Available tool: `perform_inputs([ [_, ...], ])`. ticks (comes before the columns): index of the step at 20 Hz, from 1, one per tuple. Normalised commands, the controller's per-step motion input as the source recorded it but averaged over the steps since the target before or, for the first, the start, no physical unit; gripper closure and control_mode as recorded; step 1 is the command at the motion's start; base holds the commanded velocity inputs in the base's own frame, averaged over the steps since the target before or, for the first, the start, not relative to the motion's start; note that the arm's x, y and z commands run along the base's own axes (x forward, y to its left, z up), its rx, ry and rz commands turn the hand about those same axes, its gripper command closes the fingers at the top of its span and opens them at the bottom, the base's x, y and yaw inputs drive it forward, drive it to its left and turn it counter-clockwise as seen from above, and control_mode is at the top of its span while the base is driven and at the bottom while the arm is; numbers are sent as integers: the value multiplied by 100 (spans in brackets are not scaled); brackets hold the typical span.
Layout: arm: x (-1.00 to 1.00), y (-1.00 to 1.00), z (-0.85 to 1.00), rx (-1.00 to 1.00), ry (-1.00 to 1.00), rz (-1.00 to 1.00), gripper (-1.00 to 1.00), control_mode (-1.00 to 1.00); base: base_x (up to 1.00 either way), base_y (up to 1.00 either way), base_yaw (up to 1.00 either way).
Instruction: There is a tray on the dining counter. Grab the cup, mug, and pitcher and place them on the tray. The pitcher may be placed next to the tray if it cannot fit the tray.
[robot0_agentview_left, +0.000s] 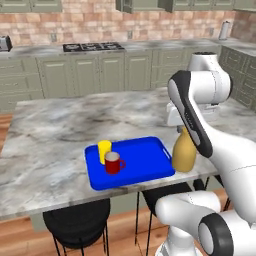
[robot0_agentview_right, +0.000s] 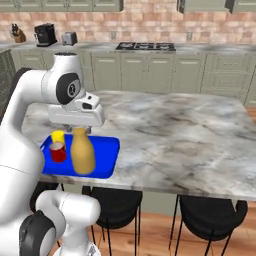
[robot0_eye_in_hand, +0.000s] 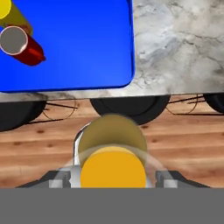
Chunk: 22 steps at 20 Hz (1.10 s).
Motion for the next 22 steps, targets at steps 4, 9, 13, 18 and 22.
perform_inputs([
  [4, 0, 0, 0, 0, 0, 0, 100, 100, 55, 7, 24],
  [9, 33, 7, -7, 0, 2, 6, 100, -100, 45, 6, 11],
  [13, 94, 15, -14, 0, 4, 15, 100, -100, 0, 0, 0],
  [18, 96, 10, -19, 0, 5, 13, 100, -100, 0, 0, 0],
  [22, 87, 13, -18, 0, 6, 12, 100, -100, 0, 0, 0],
])
